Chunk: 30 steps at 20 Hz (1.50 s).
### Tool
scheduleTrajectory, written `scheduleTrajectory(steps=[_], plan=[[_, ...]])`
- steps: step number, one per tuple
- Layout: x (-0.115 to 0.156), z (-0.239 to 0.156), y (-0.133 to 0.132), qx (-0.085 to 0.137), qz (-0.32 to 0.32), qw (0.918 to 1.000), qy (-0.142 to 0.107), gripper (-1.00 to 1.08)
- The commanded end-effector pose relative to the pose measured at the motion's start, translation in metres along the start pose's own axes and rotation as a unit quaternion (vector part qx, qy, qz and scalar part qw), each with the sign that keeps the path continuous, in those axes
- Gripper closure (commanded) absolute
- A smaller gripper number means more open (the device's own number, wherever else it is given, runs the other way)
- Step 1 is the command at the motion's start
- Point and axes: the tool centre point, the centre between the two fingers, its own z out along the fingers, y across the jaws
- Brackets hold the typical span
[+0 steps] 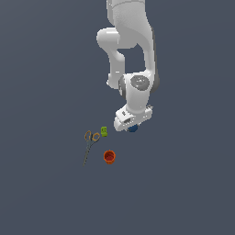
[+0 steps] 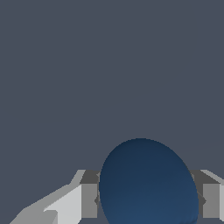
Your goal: Pick up a designated object from a clutter of objects.
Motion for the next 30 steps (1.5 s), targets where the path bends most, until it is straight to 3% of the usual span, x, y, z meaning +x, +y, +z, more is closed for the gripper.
scheduleTrajectory(steps=[1,30], plan=[[-0.001,-0.017,0.012,0.0,0.0,1.0,0.001,1.08],[-0.008,-0.274,0.204,0.001,0.0,1.0,0.001,1.08]])
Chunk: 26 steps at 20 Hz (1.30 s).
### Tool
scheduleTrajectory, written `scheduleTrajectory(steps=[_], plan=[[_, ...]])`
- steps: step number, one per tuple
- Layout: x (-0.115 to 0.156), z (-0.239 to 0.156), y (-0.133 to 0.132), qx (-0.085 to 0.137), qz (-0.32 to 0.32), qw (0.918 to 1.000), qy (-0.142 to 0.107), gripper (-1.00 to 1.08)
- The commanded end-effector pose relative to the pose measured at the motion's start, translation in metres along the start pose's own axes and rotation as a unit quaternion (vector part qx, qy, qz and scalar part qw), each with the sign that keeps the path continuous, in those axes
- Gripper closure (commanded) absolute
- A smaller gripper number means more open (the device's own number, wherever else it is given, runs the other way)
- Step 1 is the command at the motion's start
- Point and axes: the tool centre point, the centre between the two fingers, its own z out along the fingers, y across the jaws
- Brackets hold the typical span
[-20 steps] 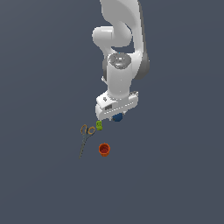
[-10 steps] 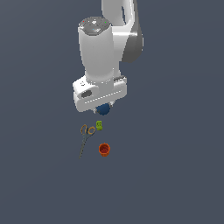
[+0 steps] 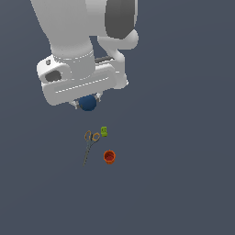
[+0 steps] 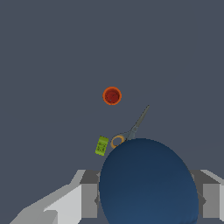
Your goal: Pick up a designated object from a clutter of objects.
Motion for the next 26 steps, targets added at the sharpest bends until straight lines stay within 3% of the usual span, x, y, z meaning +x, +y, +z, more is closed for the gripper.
scheduleTrajectory(steps=[1,13,26], plan=[[0.0,-0.019,0.014,0.0,0.0,1.0,0.0,1.08],[0.002,-0.088,0.068,-0.001,0.0,1.0,-0.001,1.08],[0.004,-0.114,0.088,-0.001,0.0,1.0,-0.001,1.08]])
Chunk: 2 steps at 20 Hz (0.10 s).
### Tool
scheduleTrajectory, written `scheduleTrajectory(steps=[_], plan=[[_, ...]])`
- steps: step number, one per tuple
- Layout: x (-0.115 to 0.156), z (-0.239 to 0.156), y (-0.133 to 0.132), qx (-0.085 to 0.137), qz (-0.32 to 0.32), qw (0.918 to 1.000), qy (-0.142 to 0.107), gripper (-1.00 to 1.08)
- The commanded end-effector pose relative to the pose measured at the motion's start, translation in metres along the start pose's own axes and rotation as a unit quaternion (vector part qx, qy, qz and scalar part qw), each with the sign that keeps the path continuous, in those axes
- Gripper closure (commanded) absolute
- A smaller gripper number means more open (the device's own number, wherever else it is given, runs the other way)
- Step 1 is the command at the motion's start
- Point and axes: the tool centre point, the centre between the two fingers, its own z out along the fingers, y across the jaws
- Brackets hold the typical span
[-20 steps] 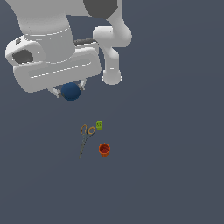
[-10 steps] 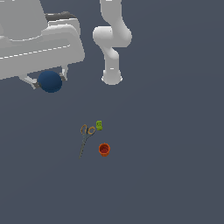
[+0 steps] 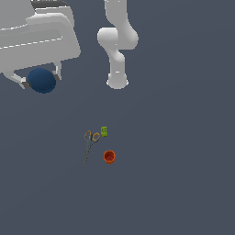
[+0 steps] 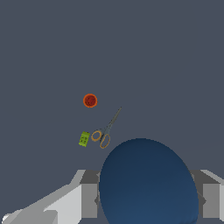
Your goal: Pick up a designated object from a clutter of objects.
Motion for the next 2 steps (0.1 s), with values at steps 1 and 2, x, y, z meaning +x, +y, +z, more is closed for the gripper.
scheduleTrajectory(steps=[1,2], plan=[[0.0003,-0.0022,0.0013,0.0,0.0,1.0,0.0,1.08],[0.0003,-0.0023,0.0013,0.0,0.0,1.0,0.0,1.08]])
